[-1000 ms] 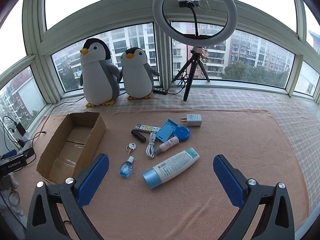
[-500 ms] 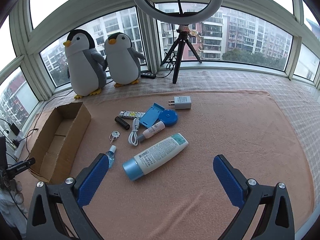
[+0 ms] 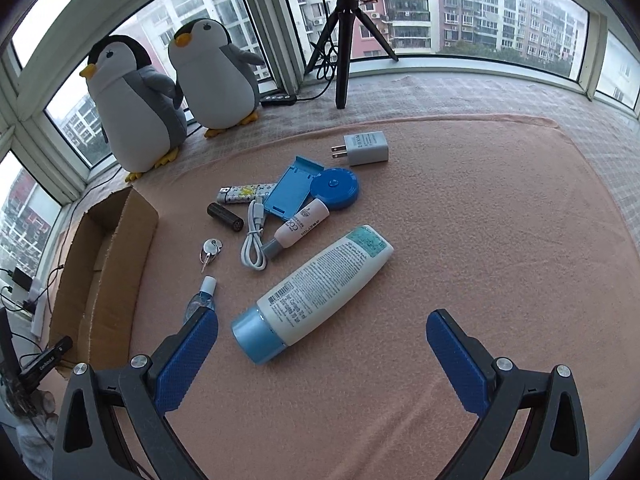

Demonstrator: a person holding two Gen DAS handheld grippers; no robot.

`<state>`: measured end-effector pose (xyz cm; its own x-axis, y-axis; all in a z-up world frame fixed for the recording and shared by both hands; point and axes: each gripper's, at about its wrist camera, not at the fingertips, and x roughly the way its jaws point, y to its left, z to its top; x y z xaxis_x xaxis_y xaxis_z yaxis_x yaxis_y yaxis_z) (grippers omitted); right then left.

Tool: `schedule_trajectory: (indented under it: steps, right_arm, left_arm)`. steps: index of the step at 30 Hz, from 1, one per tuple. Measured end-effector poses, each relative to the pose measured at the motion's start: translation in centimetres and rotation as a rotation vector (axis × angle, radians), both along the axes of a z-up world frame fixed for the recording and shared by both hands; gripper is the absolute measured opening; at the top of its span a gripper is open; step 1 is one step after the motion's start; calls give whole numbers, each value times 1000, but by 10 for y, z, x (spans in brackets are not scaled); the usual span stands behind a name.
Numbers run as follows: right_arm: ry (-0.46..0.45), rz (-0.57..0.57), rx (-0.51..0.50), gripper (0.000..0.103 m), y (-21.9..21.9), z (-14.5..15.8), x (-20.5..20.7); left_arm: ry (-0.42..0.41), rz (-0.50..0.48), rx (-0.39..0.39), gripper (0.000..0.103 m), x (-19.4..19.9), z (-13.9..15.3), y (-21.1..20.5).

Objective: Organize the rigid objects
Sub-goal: 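Rest the left tool on the box wall while the right tool grasps the lotion tube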

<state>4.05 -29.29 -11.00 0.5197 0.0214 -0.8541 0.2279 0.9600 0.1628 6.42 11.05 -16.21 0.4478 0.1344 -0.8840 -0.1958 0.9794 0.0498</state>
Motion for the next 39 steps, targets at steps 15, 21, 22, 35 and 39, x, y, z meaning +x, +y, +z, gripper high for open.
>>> schedule_trajectory:
  steps: [15, 21, 22, 35, 39]
  right_arm:
    - [156, -109, -86, 102, 27, -36, 45]
    - [209, -85, -184, 102, 40, -51, 55]
    - [217, -79, -196, 102, 41, -53, 55]
    - [228, -48, -193, 87, -7, -53, 22]
    - [170, -6, -167, 87, -10, -48, 16]
  left_arm:
    - [-5, -62, -51, 18, 3, -6, -1]
    - [-11, -66, -74, 18, 2, -6, 2]
    - [-11, -66, -74, 18, 2, -6, 2]
    - [-9, -68, -63, 18, 3, -6, 1]
    - [-6, -68, -52, 18, 3, -6, 0]
